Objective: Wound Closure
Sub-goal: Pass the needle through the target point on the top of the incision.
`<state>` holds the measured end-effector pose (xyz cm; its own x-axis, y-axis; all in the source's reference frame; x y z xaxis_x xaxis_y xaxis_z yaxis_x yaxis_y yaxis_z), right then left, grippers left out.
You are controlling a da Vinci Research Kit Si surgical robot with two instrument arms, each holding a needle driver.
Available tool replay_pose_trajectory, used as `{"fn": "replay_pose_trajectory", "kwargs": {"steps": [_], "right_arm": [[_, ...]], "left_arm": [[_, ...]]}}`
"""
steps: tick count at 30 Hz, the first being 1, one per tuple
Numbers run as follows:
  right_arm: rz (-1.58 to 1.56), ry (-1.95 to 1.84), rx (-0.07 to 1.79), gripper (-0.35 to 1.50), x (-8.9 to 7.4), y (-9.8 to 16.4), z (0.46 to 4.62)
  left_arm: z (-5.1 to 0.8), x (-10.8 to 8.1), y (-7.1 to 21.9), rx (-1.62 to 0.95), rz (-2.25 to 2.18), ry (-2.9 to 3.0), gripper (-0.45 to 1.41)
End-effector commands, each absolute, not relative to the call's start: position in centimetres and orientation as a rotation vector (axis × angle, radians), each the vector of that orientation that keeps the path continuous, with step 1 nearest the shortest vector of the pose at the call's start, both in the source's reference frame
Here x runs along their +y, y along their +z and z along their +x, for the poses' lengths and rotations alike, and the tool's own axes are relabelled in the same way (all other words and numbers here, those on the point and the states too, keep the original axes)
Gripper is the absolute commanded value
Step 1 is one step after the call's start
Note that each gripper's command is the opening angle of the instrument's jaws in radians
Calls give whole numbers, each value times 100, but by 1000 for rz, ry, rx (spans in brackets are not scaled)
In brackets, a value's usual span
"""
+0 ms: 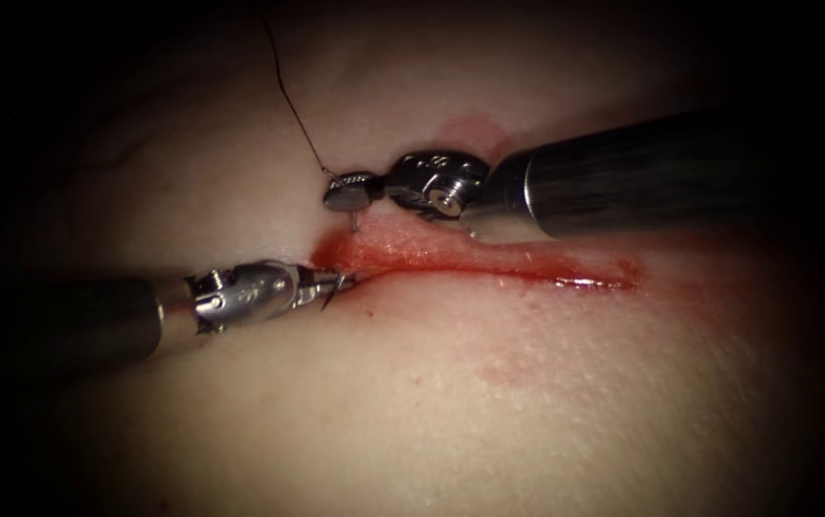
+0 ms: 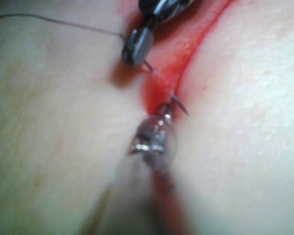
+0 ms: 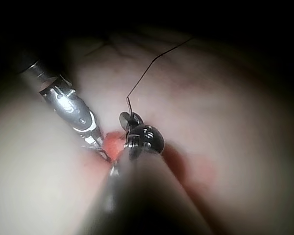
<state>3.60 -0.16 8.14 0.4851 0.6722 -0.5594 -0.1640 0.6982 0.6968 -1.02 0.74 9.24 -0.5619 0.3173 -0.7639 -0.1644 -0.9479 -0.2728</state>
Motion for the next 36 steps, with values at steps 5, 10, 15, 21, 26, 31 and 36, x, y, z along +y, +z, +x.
{"fn": "replay_pose_trajectory", "kwargs": {"steps": [5, 10, 15, 21, 26, 31, 36], "right_arm": [[678, 555, 936, -35, -30, 820, 368], [730, 567, 940, -35, -40, 822, 369], [787, 577, 939, -35, -54, 825, 372], [849, 592, 919, -35, -64, 827, 373], [884, 588, 913, -35, -70, 826, 372], [905, 588, 906, -35, -74, 826, 372], [823, 620, 920, 78, -63, 827, 370]], "left_arm": [[-108, 71, 931, -250, -1297, 2545, -35], [-108, 72, 931, -251, -1298, 2545, -35], [-107, 73, 930, -254, -1294, 2540, -35], [-107, 73, 929, -252, -1293, 2539, -35], [-107, 73, 928, -252, -1293, 2539, -35], [-107, 73, 928, -253, -1293, 2539, -35], [-107, 73, 927, -253, -1292, 2538, -35]]}}
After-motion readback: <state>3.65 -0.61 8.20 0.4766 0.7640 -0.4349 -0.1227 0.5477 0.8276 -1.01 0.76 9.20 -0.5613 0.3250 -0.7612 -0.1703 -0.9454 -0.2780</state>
